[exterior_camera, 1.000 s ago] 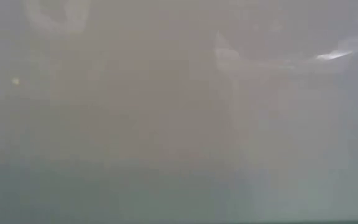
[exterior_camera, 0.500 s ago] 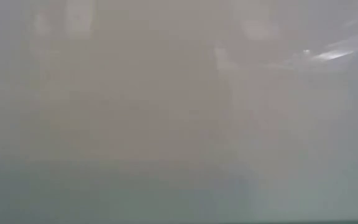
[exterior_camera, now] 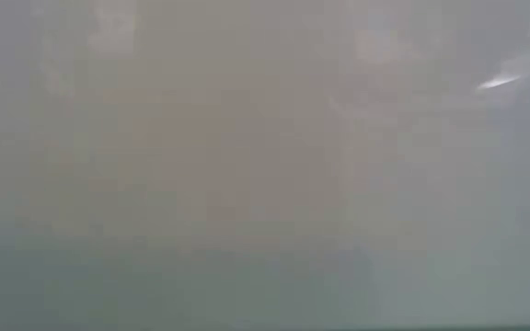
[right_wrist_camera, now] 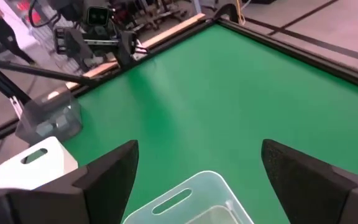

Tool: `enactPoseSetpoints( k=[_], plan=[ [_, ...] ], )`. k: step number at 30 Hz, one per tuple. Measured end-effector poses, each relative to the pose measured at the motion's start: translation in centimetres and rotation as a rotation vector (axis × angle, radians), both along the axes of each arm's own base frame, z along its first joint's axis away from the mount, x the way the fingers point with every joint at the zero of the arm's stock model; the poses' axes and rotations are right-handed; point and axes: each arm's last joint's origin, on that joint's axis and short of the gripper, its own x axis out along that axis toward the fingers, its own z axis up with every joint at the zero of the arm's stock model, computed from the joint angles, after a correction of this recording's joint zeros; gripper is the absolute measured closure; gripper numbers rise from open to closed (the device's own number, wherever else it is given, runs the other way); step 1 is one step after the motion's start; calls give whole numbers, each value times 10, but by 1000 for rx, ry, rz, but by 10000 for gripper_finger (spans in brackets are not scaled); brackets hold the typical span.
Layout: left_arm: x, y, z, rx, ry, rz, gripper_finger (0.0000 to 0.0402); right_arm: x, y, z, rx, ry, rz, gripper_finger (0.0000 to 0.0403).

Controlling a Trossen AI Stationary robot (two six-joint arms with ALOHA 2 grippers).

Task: Sort & place blocks by color
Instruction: Return to Home Position

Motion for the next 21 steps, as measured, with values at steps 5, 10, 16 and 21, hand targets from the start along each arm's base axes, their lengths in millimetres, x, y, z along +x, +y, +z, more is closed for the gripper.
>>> enactPoseSetpoints(
  k=[5,10,16,21],
  plan=[
    [0,0,0,3,1,0,23,1,0,-30,32,-76,-7,73],
    [0,0,-1,5,10,0,23,3,0,-55,26,-159,-6,73],
    [0,0,-1,-17,7,3,23,8,0,-77,32,-284,17,73],
    [0,0,-1,-19,6,3,23,9,0,-91,26,-344,22,73]
  ],
)
